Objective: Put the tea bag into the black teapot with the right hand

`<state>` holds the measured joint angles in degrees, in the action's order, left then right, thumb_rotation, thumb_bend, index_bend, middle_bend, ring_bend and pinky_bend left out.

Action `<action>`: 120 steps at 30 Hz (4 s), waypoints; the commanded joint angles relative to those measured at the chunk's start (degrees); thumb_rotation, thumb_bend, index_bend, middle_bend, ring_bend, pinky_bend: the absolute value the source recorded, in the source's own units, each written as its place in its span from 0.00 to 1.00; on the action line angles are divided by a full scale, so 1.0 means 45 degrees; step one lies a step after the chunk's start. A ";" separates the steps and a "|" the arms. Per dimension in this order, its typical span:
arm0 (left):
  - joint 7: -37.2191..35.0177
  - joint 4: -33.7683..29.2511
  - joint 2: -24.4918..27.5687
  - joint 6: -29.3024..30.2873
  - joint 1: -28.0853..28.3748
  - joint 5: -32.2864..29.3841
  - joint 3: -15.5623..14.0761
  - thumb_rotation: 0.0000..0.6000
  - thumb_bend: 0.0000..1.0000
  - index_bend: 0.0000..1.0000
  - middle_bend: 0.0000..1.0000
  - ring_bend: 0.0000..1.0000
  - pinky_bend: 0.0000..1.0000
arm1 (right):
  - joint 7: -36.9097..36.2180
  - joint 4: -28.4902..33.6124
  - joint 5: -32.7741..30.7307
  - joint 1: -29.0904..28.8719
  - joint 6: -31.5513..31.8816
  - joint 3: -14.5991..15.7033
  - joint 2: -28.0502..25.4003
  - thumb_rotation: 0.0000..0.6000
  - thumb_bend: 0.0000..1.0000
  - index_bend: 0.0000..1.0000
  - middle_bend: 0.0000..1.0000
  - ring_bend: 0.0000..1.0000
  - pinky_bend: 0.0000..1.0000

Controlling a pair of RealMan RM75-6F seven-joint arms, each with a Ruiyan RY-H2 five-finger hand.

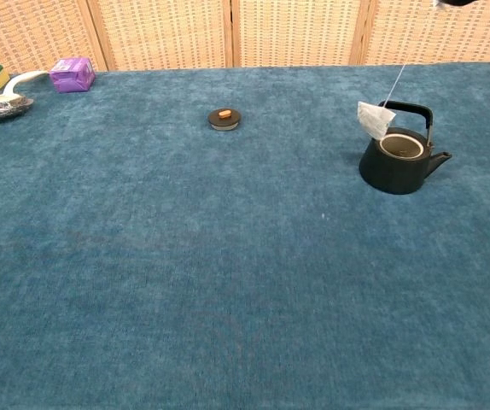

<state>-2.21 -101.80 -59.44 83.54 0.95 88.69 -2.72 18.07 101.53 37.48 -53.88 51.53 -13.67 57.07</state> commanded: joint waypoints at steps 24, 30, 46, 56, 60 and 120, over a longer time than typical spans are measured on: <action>0.0212 -0.0195 0.0022 0.0048 0.0014 0.0148 -0.0089 1.00 0.28 0.08 0.19 0.03 0.12 | -0.0420 -0.0082 0.0612 0.0761 -0.0066 0.0340 0.0095 1.00 0.52 0.59 1.00 1.00 1.00; 0.0190 -0.0175 0.0003 0.0126 -0.0044 0.0179 -0.0131 1.00 0.28 0.08 0.19 0.03 0.12 | -0.0086 -0.0262 0.0702 0.0788 -0.0189 0.0718 0.0623 1.00 0.53 0.59 1.00 1.00 1.00; -0.0164 0.0145 -0.0026 0.0203 -0.0122 0.0220 -0.0190 1.00 0.28 0.08 0.19 0.03 0.12 | 0.0640 -0.0004 0.0774 0.1041 0.0416 0.1135 0.1088 1.00 0.52 0.59 1.00 1.00 1.00; -0.0279 0.0268 -0.0058 0.0203 -0.0111 0.0315 -0.0222 1.00 0.28 0.08 0.19 0.03 0.12 | 0.0779 0.0523 0.1276 0.1628 0.0691 0.1672 0.1036 1.00 0.51 0.53 1.00 1.00 1.00; -0.0296 0.0282 -0.0030 0.0231 -0.0135 0.0327 -0.0243 1.00 0.28 0.08 0.19 0.03 0.12 | 0.0807 0.0566 0.1543 0.1882 0.0711 0.1949 0.1149 1.00 0.51 0.51 1.00 1.00 1.00; -0.0115 0.0365 -0.0090 0.0260 -0.0364 0.0032 -0.0250 1.00 0.28 0.08 0.19 0.03 0.12 | -0.2085 -0.1637 -0.1710 -0.4438 -0.7017 0.5705 0.0586 1.00 0.74 0.12 1.00 1.00 1.00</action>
<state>-2.73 -100.16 -59.85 84.71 -0.69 88.83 -3.85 8.81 94.34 29.88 -73.69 19.86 11.85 59.55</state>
